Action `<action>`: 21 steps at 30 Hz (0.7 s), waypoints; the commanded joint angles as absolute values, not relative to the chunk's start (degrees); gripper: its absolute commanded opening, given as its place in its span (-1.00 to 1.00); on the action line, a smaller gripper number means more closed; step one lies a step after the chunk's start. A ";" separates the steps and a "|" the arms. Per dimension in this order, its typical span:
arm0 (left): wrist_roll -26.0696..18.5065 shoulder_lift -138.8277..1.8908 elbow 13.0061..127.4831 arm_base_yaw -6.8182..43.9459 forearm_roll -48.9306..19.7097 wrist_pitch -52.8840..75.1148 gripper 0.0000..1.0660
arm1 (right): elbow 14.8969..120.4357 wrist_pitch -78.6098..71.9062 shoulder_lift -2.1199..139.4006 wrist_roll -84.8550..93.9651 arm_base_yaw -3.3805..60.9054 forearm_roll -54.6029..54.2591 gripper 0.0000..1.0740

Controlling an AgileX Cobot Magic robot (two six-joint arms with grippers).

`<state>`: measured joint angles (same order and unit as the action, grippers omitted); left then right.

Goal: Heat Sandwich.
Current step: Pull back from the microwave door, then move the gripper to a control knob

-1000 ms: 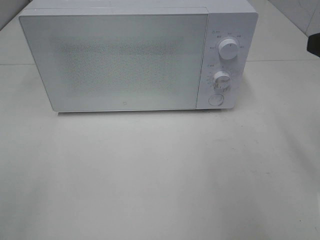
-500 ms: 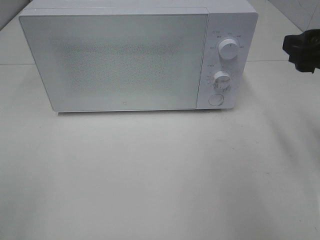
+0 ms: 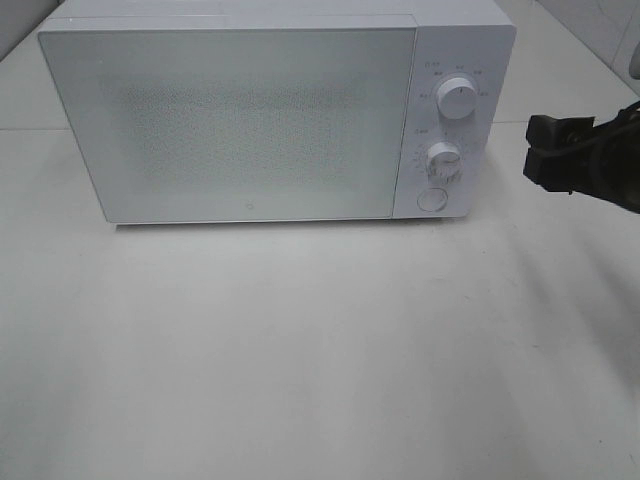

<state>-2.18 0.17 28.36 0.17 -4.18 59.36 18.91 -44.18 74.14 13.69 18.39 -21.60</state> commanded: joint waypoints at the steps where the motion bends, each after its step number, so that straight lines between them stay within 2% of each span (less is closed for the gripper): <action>1: -2.35 1.72 28.25 0.23 -4.07 58.90 0.90 | 17.99 -51.11 76.43 15.13 22.63 -28.53 0.42; 21: -2.35 1.72 28.25 0.23 -4.07 58.90 0.90 | 17.42 -66.35 89.32 16.39 38.39 -42.57 0.42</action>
<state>-2.18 0.17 28.36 0.17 -4.18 59.36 17.42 -64.63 88.92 15.64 37.41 -41.37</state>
